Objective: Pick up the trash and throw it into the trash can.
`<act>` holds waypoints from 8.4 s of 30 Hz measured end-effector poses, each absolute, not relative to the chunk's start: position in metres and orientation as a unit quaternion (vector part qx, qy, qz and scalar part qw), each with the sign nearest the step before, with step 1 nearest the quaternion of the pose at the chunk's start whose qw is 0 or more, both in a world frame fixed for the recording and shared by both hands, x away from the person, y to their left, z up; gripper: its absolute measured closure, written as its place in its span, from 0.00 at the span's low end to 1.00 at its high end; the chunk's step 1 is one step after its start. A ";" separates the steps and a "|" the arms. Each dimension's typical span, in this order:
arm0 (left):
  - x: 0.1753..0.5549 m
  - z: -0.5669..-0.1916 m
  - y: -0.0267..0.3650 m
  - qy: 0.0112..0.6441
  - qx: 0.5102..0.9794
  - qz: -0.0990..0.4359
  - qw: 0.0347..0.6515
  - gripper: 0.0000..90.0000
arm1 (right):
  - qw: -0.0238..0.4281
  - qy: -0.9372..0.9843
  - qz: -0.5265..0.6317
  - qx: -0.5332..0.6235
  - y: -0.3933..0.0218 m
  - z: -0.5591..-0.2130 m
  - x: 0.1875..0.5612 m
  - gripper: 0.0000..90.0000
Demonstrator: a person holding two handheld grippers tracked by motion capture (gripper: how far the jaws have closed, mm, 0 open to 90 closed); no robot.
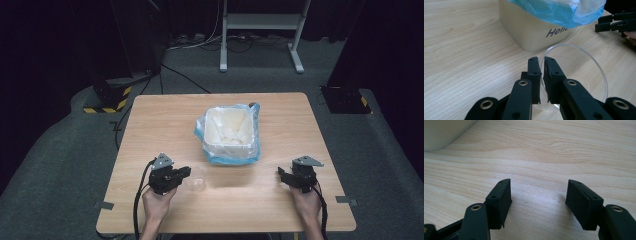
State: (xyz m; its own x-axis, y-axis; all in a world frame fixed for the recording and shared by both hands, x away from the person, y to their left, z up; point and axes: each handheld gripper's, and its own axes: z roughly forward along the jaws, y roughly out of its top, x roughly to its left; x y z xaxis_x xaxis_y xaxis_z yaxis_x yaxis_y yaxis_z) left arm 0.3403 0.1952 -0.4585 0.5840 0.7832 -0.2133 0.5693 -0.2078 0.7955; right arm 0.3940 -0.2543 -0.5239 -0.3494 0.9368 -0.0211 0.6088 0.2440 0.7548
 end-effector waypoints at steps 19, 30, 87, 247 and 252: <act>0.348 -0.447 0.197 0.437 0.767 0.127 0.452 0.93 | 0.243 0.749 0.336 0.516 -0.254 -0.524 0.394 0.41; 0.356 -0.431 0.204 0.437 0.757 0.118 0.472 0.93 | 0.244 0.750 0.336 0.516 -0.255 -0.524 0.394 0.41; 0.396 -0.350 0.217 0.436 0.750 0.140 0.478 0.93 | 0.244 0.749 0.335 0.516 -0.254 -0.524 0.394 0.41; 0.393 -0.414 0.207 0.498 0.718 0.158 0.459 0.59 | 0.243 0.750 0.335 0.516 -0.254 -0.524 0.394 0.40; 0.388 -0.421 0.211 0.503 0.719 0.167 0.449 0.58 | 0.243 0.750 0.336 0.515 -0.254 -0.524 0.394 0.40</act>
State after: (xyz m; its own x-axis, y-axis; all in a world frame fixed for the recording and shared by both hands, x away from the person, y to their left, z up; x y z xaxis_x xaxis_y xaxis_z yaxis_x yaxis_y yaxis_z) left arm 0.3884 0.2109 -0.4205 0.4384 0.8735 -0.2118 0.5742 -0.0908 0.8137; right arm 0.3940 -0.2541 -0.5240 -0.3510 0.9362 -0.0178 0.6094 0.2428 0.7548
